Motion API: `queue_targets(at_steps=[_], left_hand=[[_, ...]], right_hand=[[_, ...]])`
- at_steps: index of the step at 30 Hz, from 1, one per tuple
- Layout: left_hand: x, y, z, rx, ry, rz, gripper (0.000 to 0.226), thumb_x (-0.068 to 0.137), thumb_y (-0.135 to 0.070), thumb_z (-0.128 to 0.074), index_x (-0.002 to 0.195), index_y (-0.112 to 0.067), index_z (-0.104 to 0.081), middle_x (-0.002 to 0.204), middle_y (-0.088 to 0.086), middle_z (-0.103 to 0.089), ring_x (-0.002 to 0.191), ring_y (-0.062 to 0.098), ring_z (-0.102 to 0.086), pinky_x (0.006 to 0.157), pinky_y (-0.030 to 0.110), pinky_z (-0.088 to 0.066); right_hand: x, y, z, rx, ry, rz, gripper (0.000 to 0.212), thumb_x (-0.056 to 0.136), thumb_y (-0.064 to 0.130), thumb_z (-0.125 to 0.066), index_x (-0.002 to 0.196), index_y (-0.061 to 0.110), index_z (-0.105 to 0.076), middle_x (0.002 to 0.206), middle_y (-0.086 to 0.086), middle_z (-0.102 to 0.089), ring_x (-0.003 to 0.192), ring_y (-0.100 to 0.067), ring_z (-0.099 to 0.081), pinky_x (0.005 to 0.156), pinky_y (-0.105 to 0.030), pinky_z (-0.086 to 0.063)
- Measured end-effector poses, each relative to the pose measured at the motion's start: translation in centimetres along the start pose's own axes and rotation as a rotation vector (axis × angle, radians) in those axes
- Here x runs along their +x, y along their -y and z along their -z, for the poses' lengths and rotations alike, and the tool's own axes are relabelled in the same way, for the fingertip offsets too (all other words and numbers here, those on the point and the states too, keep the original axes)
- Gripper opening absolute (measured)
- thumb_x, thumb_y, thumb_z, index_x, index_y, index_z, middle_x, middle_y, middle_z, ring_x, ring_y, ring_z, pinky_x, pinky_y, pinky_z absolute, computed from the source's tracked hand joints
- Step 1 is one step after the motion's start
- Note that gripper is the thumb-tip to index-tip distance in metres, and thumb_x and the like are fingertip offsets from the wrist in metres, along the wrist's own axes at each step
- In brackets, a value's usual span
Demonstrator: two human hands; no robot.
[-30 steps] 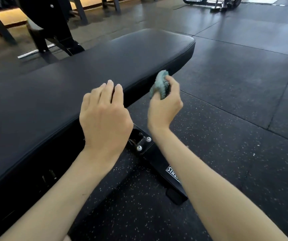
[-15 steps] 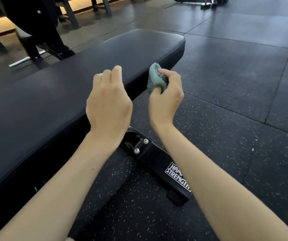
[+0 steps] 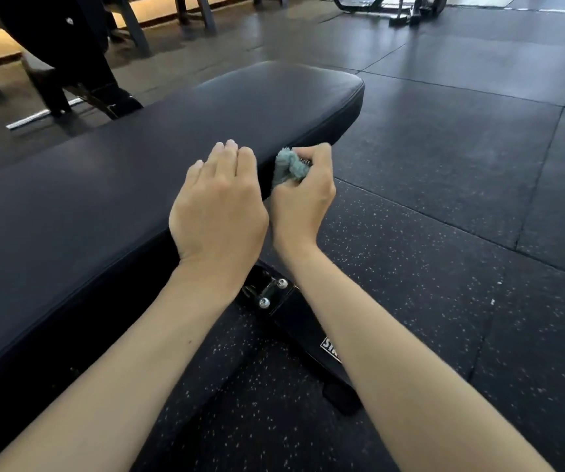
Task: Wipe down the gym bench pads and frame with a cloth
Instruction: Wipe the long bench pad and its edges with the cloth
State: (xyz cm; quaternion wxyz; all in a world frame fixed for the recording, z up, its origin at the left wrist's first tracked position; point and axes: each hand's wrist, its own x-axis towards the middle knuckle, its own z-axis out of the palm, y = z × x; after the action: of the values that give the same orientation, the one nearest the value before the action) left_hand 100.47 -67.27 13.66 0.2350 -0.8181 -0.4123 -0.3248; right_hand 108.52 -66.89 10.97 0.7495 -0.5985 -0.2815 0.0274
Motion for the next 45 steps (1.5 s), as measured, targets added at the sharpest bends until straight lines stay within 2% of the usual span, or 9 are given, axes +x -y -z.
queue_targets(at_steps=[4, 9, 12, 15, 22, 29, 33, 40, 45], left_hand=[[-0.3, 0.3, 0.1, 0.021, 0.001, -0.021, 0.047, 0.08, -0.005, -0.029, 0.107, -0.003, -0.068, 0.11, 0.011, -0.07, 0.103, 0.024, -0.067, 0.084, 0.034, -0.053], [-0.5, 0.5, -0.3, 0.016, -0.051, -0.022, 0.048, 0.081, -0.004, -0.029, 0.11, -0.001, -0.067, 0.112, 0.014, -0.069, 0.106, 0.025, -0.066, 0.086, 0.036, -0.053], [-0.6, 0.2, -1.0, 0.055, -0.098, -0.049, 0.042, 0.085, -0.003, -0.033, 0.109, -0.003, -0.067, 0.112, 0.012, -0.069, 0.105, 0.023, -0.066, 0.087, 0.035, -0.051], [-0.4, 0.2, -1.2, 0.06, -0.105, -0.033, 0.049, 0.093, -0.001, -0.022, 0.109, -0.005, -0.068, 0.113, 0.009, -0.069, 0.107, 0.021, -0.066, 0.089, 0.033, -0.048], [-0.4, -1.1, 0.3, 0.122, 0.162, 0.115, 0.047, 0.104, -0.033, -0.032, 0.139, -0.004, -0.045, 0.147, 0.018, -0.041, 0.136, 0.03, -0.04, 0.106, 0.043, -0.036], [-0.4, -0.8, 0.8, 0.191, 0.315, 0.032, 0.05, 0.105, -0.03, -0.031, 0.147, -0.001, -0.031, 0.15, 0.02, -0.034, 0.139, 0.033, -0.034, 0.107, 0.048, -0.036], [0.0, -0.7, 1.3, 0.186, 0.382, 0.008, 0.049, 0.105, -0.027, -0.032, 0.146, 0.0, -0.031, 0.15, 0.019, -0.035, 0.138, 0.033, -0.035, 0.106, 0.049, -0.039], [0.9, -1.2, 2.8, 0.129, 0.586, 0.094, 0.055, 0.105, -0.022, -0.034, 0.151, -0.002, -0.012, 0.157, 0.018, -0.017, 0.145, 0.033, -0.016, 0.114, 0.05, -0.023], [1.3, -1.2, 3.3, 0.119, 0.674, 0.122, 0.062, 0.102, -0.021, -0.037, 0.151, -0.003, -0.003, 0.159, 0.016, -0.009, 0.147, 0.031, -0.009, 0.116, 0.049, -0.015]], right_hand=[[3.6, -0.6, -0.7, 0.003, -0.176, -0.082, 0.036, 0.067, -0.019, -0.039, 0.083, 0.011, -0.048, 0.092, -0.012, -0.06, 0.085, -0.031, -0.052, 0.07, -0.027, -0.037], [9.1, -1.9, -0.2, -0.113, -0.202, -0.184, 0.033, 0.073, -0.019, -0.037, 0.087, 0.01, -0.047, 0.099, -0.017, -0.059, 0.085, -0.026, -0.049, 0.068, -0.022, -0.035], [7.0, -2.1, -0.7, -0.127, -0.278, -0.058, 0.038, 0.07, -0.022, -0.037, 0.096, -0.002, -0.057, 0.096, -0.009, -0.053, 0.088, -0.025, -0.048, 0.069, -0.016, -0.03], [3.8, -2.2, -0.1, -0.154, -0.181, 0.091, 0.038, 0.068, -0.021, -0.042, 0.098, -0.005, -0.059, 0.096, -0.002, -0.049, 0.089, -0.022, -0.05, 0.074, -0.005, -0.033], [6.2, 0.5, 0.6, -0.166, -0.154, -0.287, 0.051, 0.067, -0.022, -0.042, 0.101, 0.012, -0.06, 0.094, -0.002, -0.061, 0.081, -0.013, -0.054, 0.07, -0.018, -0.045], [15.9, 0.3, 0.7, -0.384, -0.104, -0.482, 0.048, 0.075, -0.022, -0.035, 0.11, -0.001, -0.061, 0.091, -0.004, -0.052, 0.072, -0.012, -0.047, 0.052, -0.005, -0.036], [16.5, 0.3, 1.7, -0.536, 0.045, -0.568, 0.045, 0.079, -0.016, -0.04, 0.111, 0.004, -0.066, 0.099, -0.003, -0.057, 0.087, -0.014, -0.049, 0.062, -0.008, -0.034], [9.1, 3.4, 3.6, -0.465, 0.366, -0.702, 0.038, 0.077, -0.017, -0.047, 0.095, 0.01, -0.066, 0.077, 0.006, -0.055, 0.06, -0.002, -0.046, 0.047, -0.005, -0.036], [13.5, 2.9, 2.4, -0.429, 0.12, -0.882, 0.035, 0.084, -0.014, -0.042, 0.096, 0.012, -0.064, 0.079, 0.01, -0.049, 0.064, -0.002, -0.049, 0.054, -0.013, -0.044]])
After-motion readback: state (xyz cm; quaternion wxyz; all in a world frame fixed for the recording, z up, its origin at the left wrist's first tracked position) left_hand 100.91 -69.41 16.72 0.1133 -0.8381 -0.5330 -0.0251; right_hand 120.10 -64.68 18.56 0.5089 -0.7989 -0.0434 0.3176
